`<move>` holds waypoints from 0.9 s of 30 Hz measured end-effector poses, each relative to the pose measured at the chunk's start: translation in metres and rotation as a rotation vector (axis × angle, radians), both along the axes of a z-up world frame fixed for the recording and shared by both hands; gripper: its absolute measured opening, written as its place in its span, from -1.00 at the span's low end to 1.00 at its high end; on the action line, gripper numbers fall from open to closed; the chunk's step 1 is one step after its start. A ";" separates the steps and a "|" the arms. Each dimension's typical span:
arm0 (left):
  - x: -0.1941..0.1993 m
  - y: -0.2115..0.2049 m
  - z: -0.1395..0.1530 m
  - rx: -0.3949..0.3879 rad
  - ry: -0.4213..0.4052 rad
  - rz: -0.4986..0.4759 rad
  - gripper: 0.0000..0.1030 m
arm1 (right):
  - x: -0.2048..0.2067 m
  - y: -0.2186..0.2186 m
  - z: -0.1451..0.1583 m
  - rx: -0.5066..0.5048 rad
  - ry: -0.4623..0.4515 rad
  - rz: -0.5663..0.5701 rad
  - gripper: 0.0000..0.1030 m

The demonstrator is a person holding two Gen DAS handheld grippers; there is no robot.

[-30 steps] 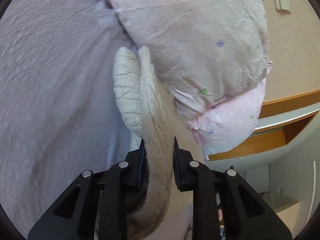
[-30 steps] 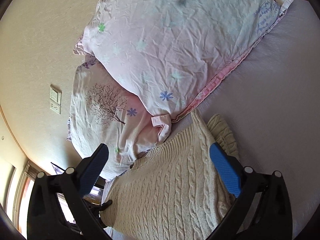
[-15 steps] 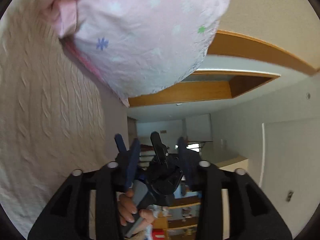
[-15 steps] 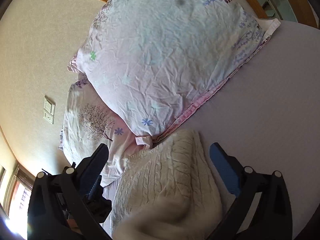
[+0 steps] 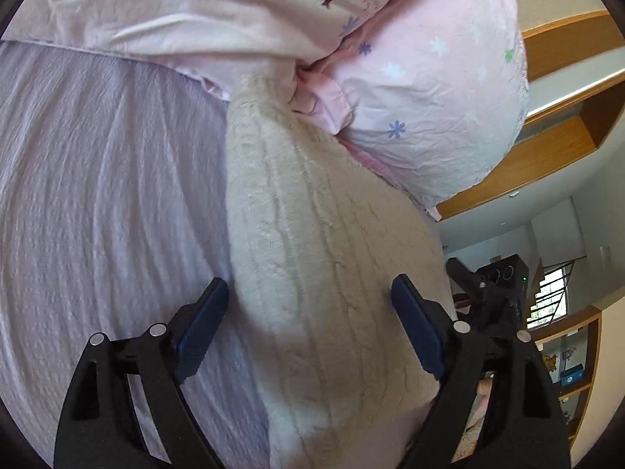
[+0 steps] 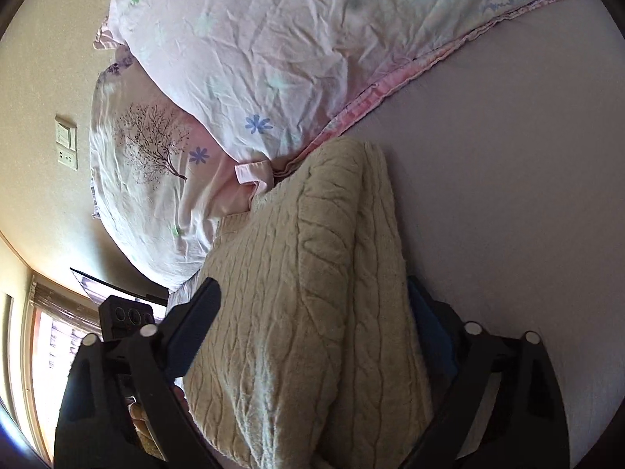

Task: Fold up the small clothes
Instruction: 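Lift the hem with both grippers and fold it over toward the collar, then open both grippers and withdraw them from the folded sweater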

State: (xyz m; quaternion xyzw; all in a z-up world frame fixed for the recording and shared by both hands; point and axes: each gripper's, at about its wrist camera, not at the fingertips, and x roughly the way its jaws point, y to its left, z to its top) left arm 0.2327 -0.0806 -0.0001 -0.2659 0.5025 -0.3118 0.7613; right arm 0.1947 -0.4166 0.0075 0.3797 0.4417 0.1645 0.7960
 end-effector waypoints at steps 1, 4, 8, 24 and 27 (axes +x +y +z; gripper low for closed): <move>0.000 -0.005 -0.003 -0.008 0.003 -0.010 0.63 | 0.002 0.004 -0.003 -0.017 0.014 0.000 0.31; -0.001 -0.002 -0.004 -0.032 0.003 0.005 0.07 | -0.003 0.006 -0.004 0.021 -0.016 0.002 -0.18; -0.017 0.034 0.020 -0.040 -0.057 -0.046 -0.23 | -0.008 0.034 0.004 0.087 -0.063 0.098 -0.27; -0.097 0.130 0.067 0.247 -0.307 0.179 0.56 | -0.014 0.117 0.029 -0.258 -0.081 0.121 -0.56; -0.118 0.123 0.060 0.306 -0.284 0.208 0.82 | -0.011 0.095 0.027 -0.242 -0.075 -0.019 -0.76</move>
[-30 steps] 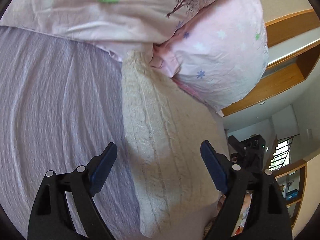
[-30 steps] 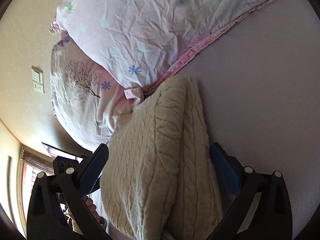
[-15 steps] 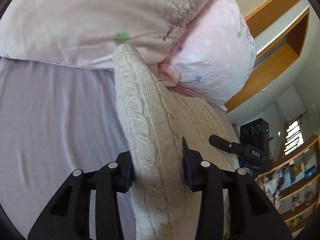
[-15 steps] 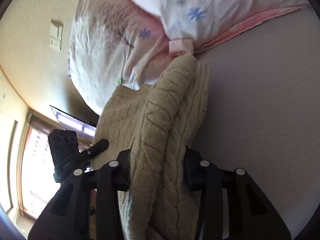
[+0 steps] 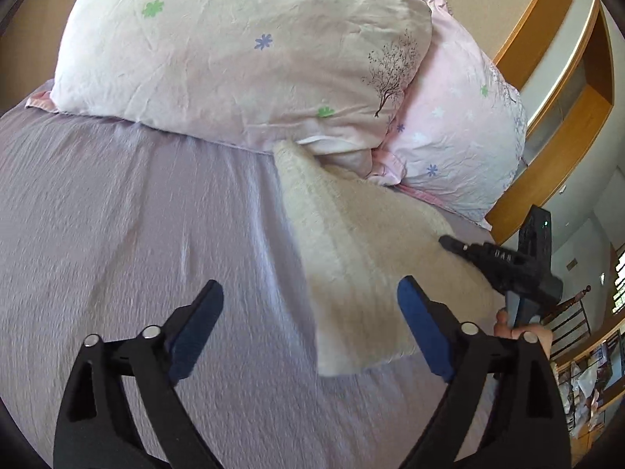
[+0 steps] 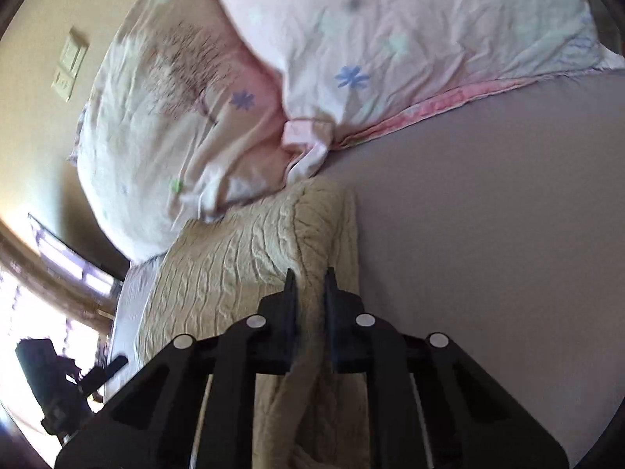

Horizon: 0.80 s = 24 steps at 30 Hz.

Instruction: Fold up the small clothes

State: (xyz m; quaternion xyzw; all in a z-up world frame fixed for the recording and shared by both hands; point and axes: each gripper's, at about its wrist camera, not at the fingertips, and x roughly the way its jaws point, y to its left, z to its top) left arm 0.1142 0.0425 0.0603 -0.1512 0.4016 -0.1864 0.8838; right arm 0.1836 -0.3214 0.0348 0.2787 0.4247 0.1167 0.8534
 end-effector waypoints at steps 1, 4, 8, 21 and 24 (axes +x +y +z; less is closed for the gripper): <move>-0.007 -0.004 -0.003 0.015 0.000 -0.004 0.82 | -0.001 0.000 0.000 0.005 0.000 0.007 -0.76; -0.028 -0.013 -0.011 0.082 0.003 -0.017 0.89 | -0.031 0.003 0.010 0.015 -0.027 0.049 -0.22; -0.048 -0.032 -0.020 0.230 -0.020 0.005 0.97 | -0.093 0.006 0.037 -0.147 -0.140 -0.003 0.96; -0.042 -0.073 -0.054 0.472 0.044 -0.027 0.97 | -0.132 0.082 -0.011 -0.550 -0.013 0.185 0.96; -0.042 -0.072 -0.055 0.472 0.041 -0.014 0.97 | -0.129 0.089 -0.017 -0.572 0.017 0.193 0.96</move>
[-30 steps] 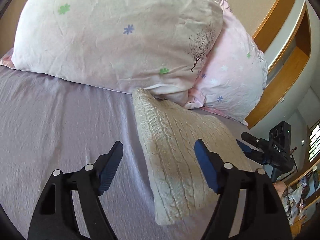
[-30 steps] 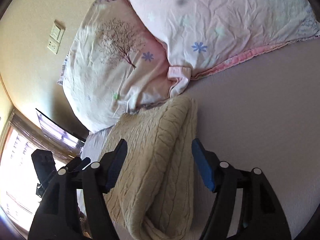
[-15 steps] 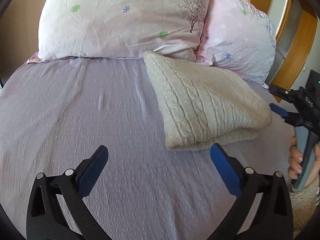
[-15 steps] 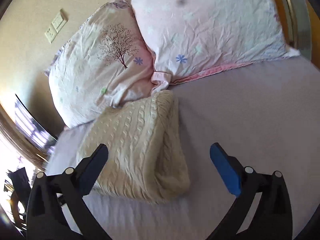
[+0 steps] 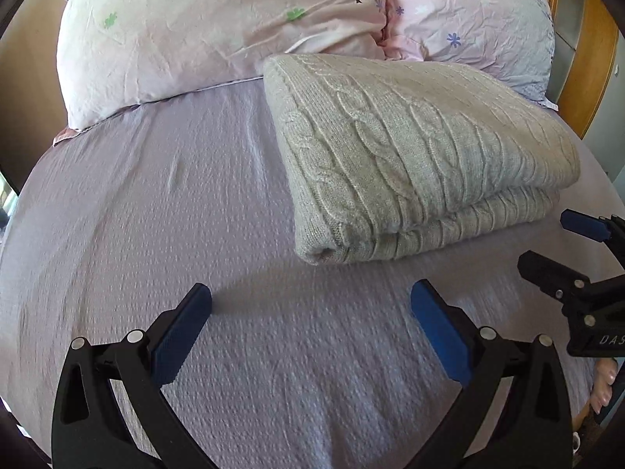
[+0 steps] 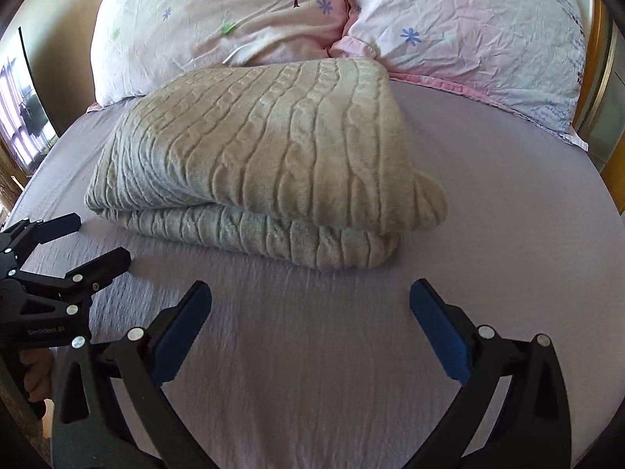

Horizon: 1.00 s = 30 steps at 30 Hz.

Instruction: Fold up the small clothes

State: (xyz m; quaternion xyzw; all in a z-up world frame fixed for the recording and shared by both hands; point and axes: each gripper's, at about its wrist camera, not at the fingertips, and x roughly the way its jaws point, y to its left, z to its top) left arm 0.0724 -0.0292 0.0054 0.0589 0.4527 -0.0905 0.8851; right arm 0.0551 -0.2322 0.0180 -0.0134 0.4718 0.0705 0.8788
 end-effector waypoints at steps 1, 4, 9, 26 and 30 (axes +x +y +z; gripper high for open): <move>0.000 0.000 0.000 0.000 -0.002 0.002 0.97 | 0.001 0.002 -0.002 -0.022 0.004 -0.004 0.96; 0.000 0.000 -0.001 0.001 -0.007 0.004 0.97 | -0.004 0.004 0.000 -0.028 0.004 -0.009 0.96; -0.001 -0.001 -0.001 0.000 -0.012 0.000 0.97 | -0.007 0.005 0.000 -0.033 0.004 -0.014 0.96; -0.002 0.000 -0.002 0.000 -0.012 -0.001 0.97 | -0.006 0.005 0.000 -0.034 0.004 -0.016 0.96; -0.002 0.000 -0.002 0.000 -0.012 0.000 0.97 | -0.006 0.005 0.000 -0.034 0.004 -0.016 0.96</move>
